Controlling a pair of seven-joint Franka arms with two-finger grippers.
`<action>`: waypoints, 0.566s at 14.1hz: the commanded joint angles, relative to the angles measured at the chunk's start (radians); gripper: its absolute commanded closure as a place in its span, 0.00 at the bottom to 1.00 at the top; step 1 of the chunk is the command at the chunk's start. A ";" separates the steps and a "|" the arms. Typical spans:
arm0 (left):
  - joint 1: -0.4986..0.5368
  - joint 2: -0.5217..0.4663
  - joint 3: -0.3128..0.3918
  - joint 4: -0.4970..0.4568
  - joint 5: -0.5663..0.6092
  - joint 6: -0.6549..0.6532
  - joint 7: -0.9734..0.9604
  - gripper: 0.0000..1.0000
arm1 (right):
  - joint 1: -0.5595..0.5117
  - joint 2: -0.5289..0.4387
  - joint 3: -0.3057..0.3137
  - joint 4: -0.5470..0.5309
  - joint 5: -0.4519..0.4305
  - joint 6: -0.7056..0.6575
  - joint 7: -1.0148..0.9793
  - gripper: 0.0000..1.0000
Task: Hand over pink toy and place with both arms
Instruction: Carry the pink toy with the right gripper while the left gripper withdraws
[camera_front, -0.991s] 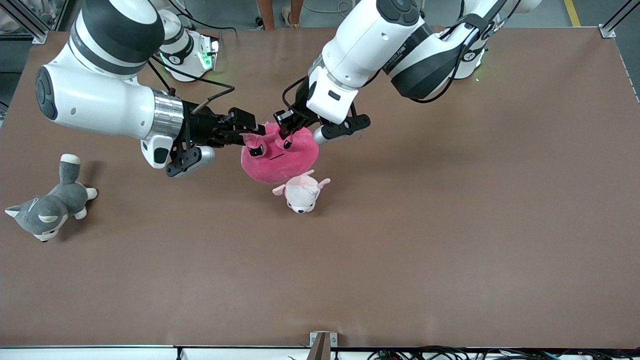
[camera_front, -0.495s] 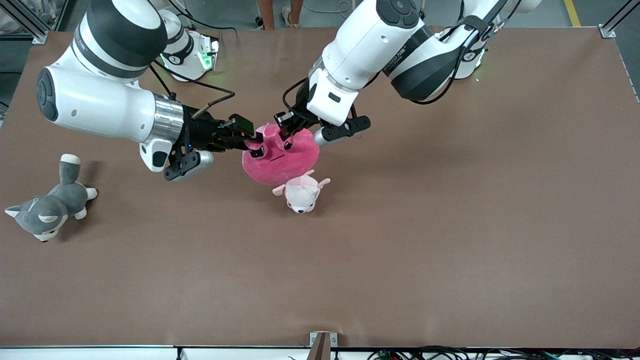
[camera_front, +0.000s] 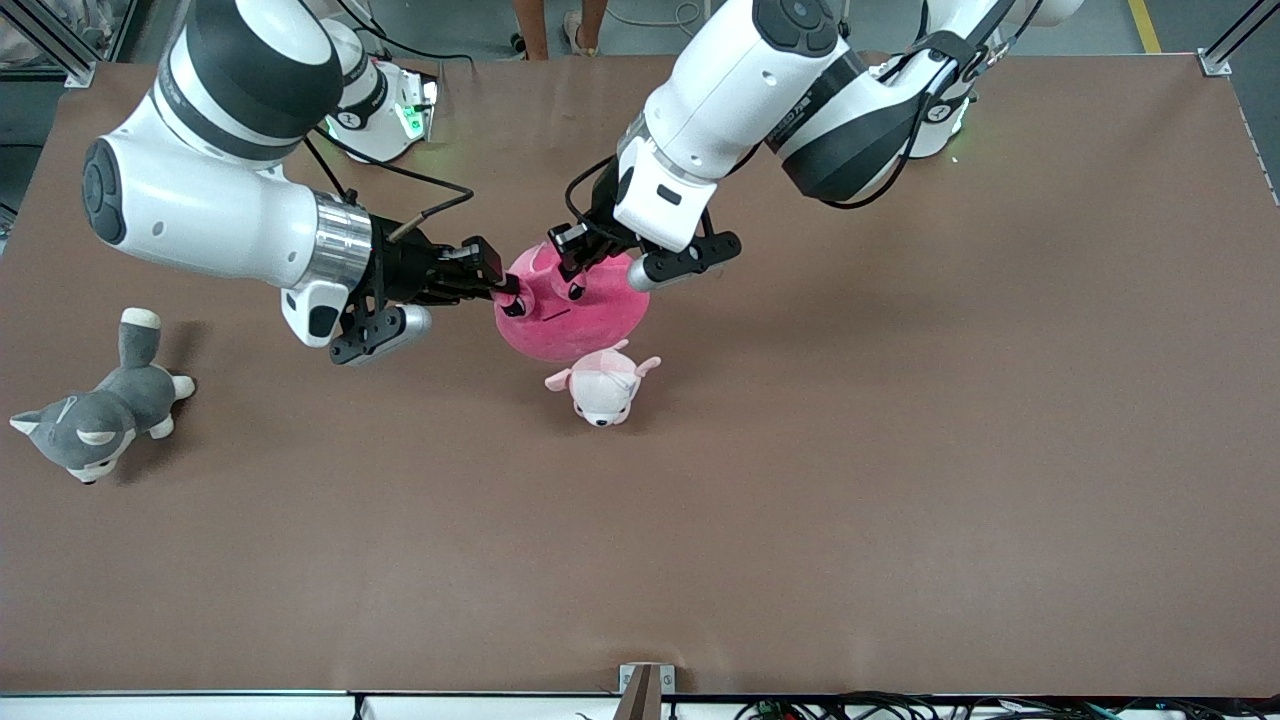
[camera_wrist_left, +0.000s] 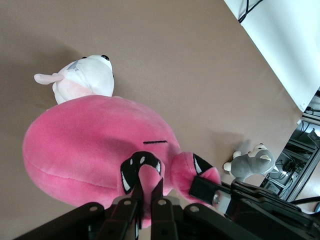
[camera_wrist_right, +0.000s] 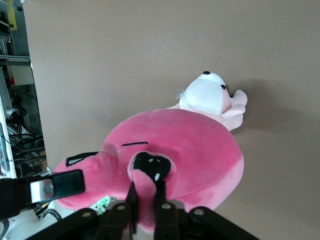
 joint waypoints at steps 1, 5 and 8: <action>-0.012 0.009 0.006 0.028 0.004 0.001 -0.018 1.00 | 0.004 0.000 -0.008 0.006 -0.012 0.006 -0.002 0.99; -0.012 0.007 0.006 0.028 0.007 0.001 -0.027 0.71 | 0.000 0.000 -0.008 0.006 -0.029 -0.002 -0.002 0.99; -0.020 0.007 0.004 0.027 0.146 -0.002 -0.033 0.00 | 0.008 -0.003 -0.008 0.004 -0.029 -0.012 0.003 1.00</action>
